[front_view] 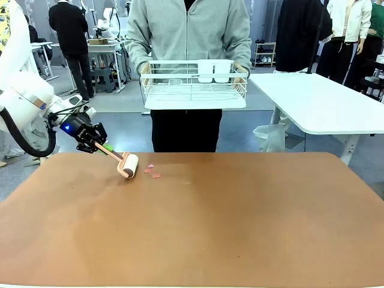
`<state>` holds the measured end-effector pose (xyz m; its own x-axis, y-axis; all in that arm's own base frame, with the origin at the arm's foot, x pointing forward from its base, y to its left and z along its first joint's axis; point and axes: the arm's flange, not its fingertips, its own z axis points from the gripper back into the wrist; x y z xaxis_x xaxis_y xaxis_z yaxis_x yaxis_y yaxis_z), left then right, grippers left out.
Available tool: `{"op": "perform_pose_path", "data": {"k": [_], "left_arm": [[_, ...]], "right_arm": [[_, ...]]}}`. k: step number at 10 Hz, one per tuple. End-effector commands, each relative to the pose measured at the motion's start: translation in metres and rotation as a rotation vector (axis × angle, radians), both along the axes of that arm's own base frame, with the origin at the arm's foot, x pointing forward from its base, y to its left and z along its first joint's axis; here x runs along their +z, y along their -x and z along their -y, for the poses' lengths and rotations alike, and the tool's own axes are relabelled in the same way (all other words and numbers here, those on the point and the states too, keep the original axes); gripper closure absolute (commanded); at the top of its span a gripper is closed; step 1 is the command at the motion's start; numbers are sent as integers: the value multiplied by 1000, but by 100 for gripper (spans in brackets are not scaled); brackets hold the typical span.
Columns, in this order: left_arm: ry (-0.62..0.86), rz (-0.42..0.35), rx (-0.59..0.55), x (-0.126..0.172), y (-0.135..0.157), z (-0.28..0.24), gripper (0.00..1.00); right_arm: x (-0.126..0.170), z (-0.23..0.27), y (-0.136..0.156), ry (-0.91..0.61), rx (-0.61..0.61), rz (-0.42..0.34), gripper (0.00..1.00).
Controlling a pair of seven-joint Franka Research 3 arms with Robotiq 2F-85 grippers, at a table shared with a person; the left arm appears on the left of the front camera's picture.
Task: Clean the table.
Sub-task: Clean the table with the Lint Roller when the human lifts the Dish drying rack.
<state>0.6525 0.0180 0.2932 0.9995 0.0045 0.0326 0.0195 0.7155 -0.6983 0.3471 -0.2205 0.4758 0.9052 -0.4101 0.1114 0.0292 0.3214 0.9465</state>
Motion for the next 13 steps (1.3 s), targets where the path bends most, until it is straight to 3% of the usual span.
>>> {"op": "perform_pose_path", "data": {"k": [1, 4, 13], "left_arm": [[34, 15, -29, -7, -5, 5, 97], [51, -21, -59, -16, -8, 25, 100], [100, -31, -109, -24, -1, 92, 98]], "right_arm": [[4, 0, 1, -10, 1, 19, 0], [4, 0, 1, -10, 1, 19, 0], [4, 0, 1, -10, 1, 19, 0]]}}
